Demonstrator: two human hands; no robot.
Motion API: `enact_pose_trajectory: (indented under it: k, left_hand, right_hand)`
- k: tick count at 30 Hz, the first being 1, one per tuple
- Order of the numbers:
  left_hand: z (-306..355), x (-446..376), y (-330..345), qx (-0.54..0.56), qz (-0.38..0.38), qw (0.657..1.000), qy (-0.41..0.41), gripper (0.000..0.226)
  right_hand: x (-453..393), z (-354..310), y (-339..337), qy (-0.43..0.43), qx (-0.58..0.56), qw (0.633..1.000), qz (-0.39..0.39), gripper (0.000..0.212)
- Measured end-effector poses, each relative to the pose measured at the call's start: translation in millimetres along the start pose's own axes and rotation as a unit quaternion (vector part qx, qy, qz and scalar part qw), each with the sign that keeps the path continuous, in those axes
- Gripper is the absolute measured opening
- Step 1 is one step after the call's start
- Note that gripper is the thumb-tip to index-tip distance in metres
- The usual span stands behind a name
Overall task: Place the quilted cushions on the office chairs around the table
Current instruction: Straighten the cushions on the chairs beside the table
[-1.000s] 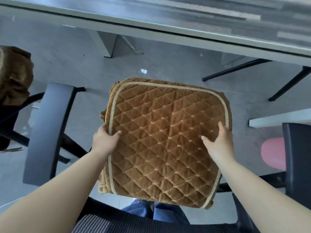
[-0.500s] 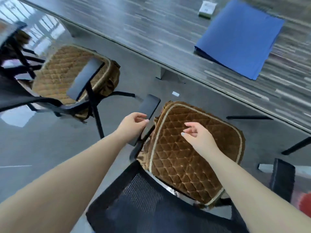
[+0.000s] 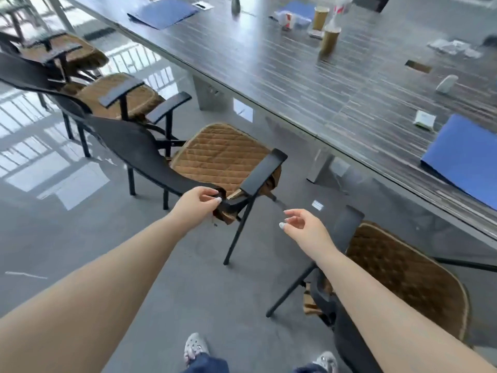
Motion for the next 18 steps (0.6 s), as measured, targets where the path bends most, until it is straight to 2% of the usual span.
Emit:
enact_pose_trajectory:
  k: [6,12,18]
  left_hand:
    - [-23.4,-4.7,-109.4,0.055,0.026,0.998,-0.009,0.031]
    - [-29.1,-28.6,-158.2,0.084,0.038,0.996,-0.012,0.029]
    - [-9.4,-109.0,-188.6,0.069,0.026,0.997,0.009,0.025]
  right_hand:
    - [-3.2,-81.5,78.6,-0.015,0.019,0.999,-0.023,0.031]
    - [-43.6,-126.1,106.6,-0.018,-0.011,1.0,-0.018,0.028]
    - [-115.9,-144.0,127.5,0.008,-0.041,0.999,-0.006,0.024]
Point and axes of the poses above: each hand's wrist, its own x-axis away from the middle knuckle, its own y-axis out of the palm, z = x × y, the point moved 10 cm from there along -x, towards the middle knuckle, and after that the axes turned 4 degrees about y, right-handed, at the moved point
